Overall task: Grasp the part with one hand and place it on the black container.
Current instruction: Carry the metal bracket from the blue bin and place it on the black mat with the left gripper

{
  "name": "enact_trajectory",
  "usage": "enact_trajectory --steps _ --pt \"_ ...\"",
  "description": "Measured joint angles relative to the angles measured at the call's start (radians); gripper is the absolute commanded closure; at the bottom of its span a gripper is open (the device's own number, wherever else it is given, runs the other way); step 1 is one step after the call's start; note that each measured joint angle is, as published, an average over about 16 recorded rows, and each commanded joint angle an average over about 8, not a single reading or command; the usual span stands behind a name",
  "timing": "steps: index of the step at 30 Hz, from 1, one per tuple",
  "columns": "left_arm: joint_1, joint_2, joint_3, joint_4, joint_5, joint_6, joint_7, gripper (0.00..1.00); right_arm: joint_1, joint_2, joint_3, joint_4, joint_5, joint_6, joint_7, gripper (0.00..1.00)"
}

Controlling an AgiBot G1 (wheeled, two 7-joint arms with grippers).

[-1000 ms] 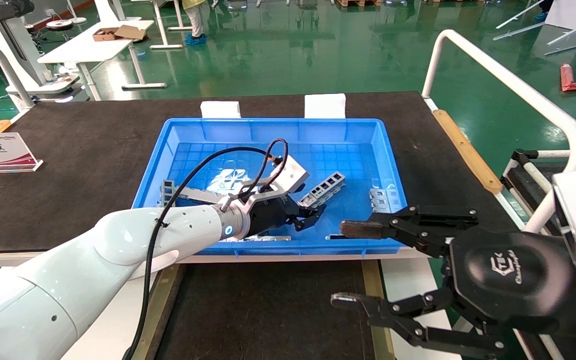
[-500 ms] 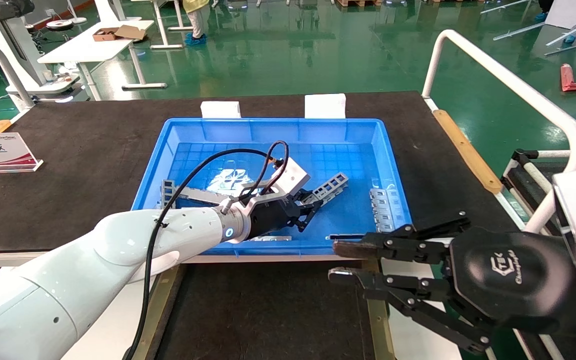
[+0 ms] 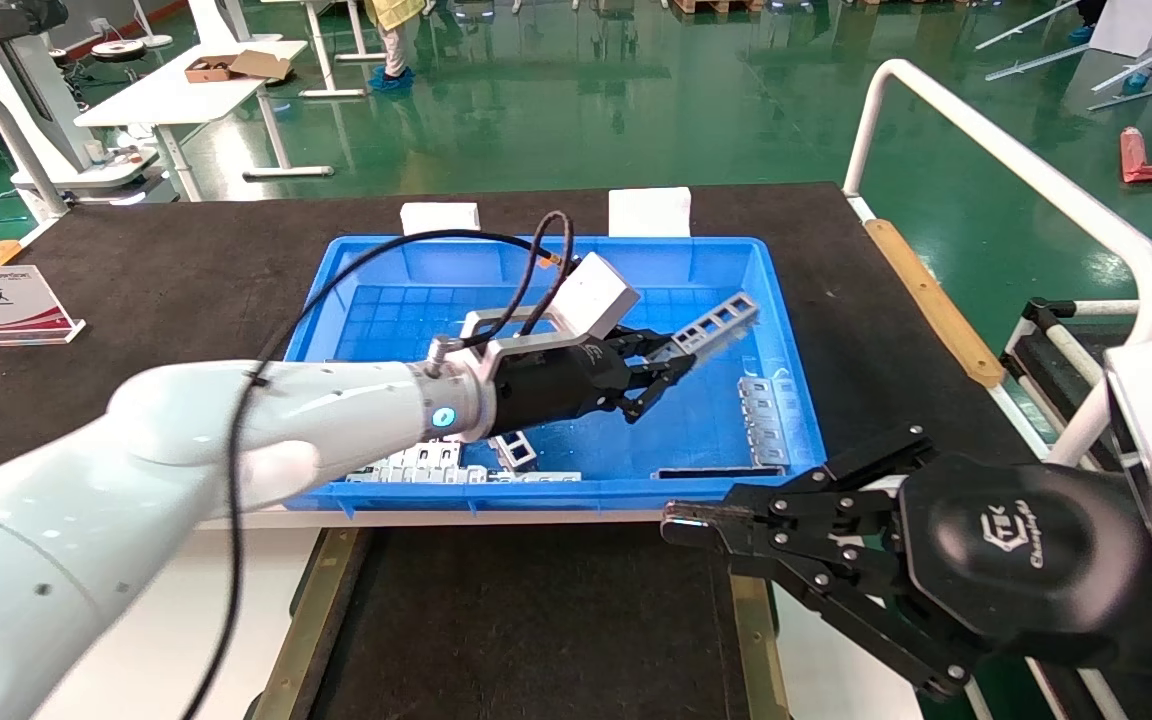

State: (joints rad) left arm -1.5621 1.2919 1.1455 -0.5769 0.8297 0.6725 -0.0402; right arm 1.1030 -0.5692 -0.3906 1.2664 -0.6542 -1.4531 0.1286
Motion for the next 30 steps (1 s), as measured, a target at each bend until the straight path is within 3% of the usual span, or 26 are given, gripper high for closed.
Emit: enact_trajectory --steps 8,14,30 --pt "0.006 -0.12 -0.044 -0.097 -0.072 0.186 0.042 1.0 0.0 0.0 0.0 0.0 0.0 0.0 0.0 1.0" --pt "0.038 -0.234 -0.053 -0.245 -0.104 0.255 0.016 1.0 0.0 0.0 0.0 0.0 0.0 0.0 0.0 1.0" --pt "0.231 -0.524 -0.01 -0.694 -0.117 0.154 -0.113 1.0 0.0 0.0 0.0 0.0 0.0 0.0 0.0 1.0"
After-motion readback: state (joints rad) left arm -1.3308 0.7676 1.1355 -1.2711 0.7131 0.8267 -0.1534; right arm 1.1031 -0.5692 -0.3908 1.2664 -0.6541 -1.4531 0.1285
